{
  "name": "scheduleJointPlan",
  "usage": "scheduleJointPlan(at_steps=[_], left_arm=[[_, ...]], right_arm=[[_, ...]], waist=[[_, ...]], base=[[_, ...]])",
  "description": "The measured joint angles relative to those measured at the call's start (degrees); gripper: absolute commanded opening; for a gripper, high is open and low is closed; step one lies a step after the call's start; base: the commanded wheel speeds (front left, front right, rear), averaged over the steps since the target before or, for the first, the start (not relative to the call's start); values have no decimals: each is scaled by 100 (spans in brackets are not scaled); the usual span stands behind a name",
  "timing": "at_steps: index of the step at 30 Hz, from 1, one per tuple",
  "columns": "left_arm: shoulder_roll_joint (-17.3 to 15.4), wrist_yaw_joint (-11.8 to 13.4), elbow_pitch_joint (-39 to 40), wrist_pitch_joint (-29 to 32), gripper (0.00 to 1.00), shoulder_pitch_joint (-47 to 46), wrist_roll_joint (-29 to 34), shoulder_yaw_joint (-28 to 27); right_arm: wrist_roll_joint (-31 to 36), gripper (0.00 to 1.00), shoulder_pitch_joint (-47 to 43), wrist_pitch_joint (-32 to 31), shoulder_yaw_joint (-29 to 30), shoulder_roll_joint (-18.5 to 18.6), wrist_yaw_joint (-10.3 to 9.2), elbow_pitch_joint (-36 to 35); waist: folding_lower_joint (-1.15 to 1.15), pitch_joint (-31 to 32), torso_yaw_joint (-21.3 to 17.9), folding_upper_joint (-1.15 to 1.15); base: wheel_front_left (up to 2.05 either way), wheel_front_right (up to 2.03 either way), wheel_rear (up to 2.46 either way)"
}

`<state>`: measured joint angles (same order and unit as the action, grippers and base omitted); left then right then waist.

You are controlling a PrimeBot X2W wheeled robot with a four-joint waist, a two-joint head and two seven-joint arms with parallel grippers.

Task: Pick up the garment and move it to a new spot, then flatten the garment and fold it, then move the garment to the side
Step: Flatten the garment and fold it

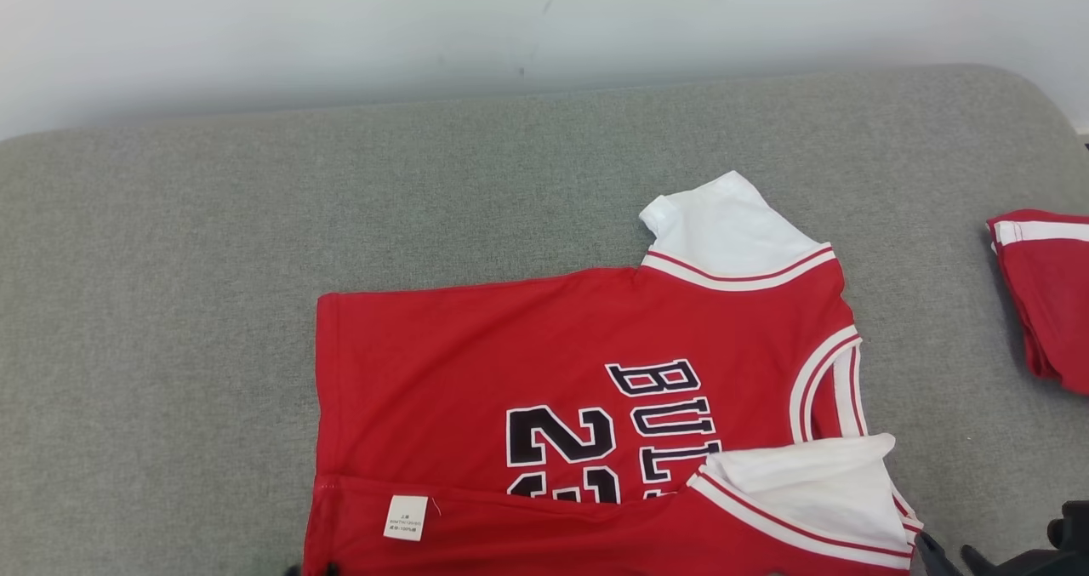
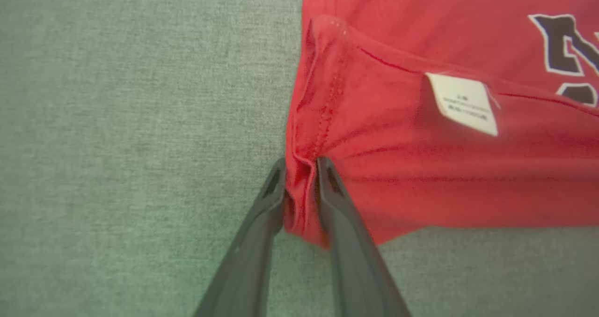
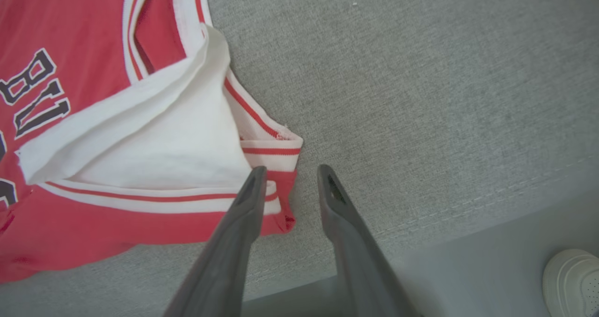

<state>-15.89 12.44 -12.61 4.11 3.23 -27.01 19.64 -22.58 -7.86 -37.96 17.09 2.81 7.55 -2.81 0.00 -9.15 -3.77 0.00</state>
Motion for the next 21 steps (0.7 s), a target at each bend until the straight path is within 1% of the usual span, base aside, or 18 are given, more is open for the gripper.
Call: scheduleJointPlan(at_steps=[6, 10, 12, 16, 17, 21], left_arm=[[-116, 89, 165, 226, 100, 165, -143, -119], [-270, 186, 481, 302, 100, 263, -202, -290], [-378, 224, 649, 316, 100, 233, -213, -396], [-558, 269, 875, 502, 100, -56, -172, -449], [-558, 269, 875, 502, 100, -56, -172, -449], [-653, 265, 1001, 658, 100, -601, -108, -463]], right_arm=[[224, 100, 254, 200, 11, 5, 0, -282], [420, 100, 600, 155, -67, 9, 0, -590], [468, 100, 839, 88, -146, 73, 0, -681], [505, 100, 1472, -91, -352, 263, 0, -659], [505, 100, 1472, -91, -352, 263, 0, -659], [497, 100, 2164, -186, -542, 463, 0, -366]], waist=[[0, 71, -34, 0], [-1, 85, -62, 0], [0, 69, -68, 0], [0, -11, -81, 0], [0, -11, -81, 0], [0, -150, -78, 0]], base=[[0, 0, 0], [0, 0, 0], [0, 0, 0], [0, 0, 0], [0, 0, 0], [0, 0, 0]])
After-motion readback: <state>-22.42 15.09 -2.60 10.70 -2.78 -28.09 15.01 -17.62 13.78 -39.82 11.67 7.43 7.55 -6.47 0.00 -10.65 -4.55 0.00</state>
